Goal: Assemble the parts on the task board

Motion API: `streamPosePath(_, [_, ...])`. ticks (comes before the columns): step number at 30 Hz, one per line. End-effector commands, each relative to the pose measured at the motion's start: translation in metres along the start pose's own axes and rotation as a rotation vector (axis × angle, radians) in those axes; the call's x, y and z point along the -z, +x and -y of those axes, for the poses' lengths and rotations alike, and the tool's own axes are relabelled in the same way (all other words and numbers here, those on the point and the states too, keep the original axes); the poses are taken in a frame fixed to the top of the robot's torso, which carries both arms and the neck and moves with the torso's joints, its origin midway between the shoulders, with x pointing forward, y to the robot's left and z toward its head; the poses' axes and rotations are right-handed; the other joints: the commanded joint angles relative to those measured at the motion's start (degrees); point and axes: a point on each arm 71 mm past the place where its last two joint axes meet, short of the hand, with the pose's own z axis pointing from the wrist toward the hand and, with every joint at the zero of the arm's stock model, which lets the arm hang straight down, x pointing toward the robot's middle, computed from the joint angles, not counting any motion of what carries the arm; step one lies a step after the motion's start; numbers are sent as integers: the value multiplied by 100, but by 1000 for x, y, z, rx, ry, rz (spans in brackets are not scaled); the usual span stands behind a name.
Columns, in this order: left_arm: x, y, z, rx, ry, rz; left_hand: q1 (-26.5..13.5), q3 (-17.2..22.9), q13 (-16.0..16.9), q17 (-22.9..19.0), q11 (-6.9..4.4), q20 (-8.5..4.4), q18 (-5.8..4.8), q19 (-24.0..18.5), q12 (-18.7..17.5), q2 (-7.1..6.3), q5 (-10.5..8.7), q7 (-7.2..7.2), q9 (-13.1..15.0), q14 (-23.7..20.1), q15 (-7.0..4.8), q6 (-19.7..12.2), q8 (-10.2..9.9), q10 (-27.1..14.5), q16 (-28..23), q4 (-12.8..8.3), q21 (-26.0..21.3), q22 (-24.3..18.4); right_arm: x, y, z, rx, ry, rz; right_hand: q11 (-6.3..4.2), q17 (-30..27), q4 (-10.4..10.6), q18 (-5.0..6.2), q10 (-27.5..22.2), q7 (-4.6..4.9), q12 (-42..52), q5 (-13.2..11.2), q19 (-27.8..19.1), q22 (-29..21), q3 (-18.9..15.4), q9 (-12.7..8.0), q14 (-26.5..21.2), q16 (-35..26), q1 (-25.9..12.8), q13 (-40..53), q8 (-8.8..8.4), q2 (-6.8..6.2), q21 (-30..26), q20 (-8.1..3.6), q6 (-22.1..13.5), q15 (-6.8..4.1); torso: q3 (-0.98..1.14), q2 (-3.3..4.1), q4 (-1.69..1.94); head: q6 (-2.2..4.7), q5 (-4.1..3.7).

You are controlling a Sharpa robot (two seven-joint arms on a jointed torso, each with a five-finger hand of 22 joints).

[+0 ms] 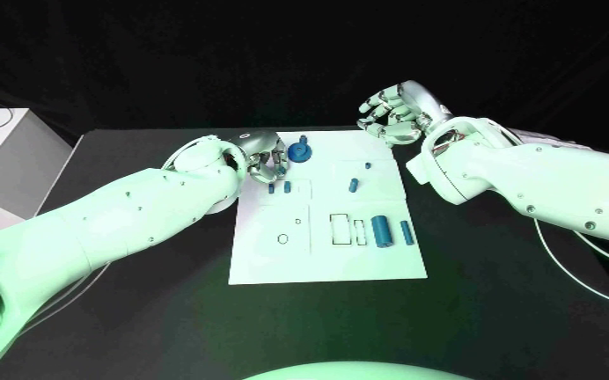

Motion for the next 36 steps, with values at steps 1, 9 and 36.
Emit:
streamPosePath(1, [1,3,1,-9,8,-11,-33,-43,36,-40,10,-2,-71,-60,52,16,-13,22,-24,-51,-6,-105,-56,-93,22,5,-46,-24,0,0,-1,4,-12,0,26,3,-10,58,20,36,-22,39,-21,4,3,8,3,-31,-37,-5,-29,0,-9,8,1,28,0,-2,0,-4,-4])
streamPosePath(9, [1,2,1,-8,1,4,-72,-51,141,-85,29,16,-71,-58,207,-25,-8,47,-58,-90,12,-251,-181,-231,23,15,-56,-25,0,0,-1,5,-12,1,49,85,-17,43,-10,59,-103,42,16,68,-18,-6,36,34,-43,-61,-65,-11,76,17,-58,42,0,-1,0,-2,-2])
streamPosePath(36, [4,1,-12,-11,-52,-11,-169,-28,285,-333,88,55,-26,-230,426,-132,-2,-10,-128,-250,62,-593,-430,-603,-24,75,-241,-212,1,-1,1,23,-10,-1,152,952,-113,-133,-285,144,-437,47,372,942,-184,-38,350,904,30,-355,-136,14,1269,72,-129,119,-2,-3,-4,-10,-8])
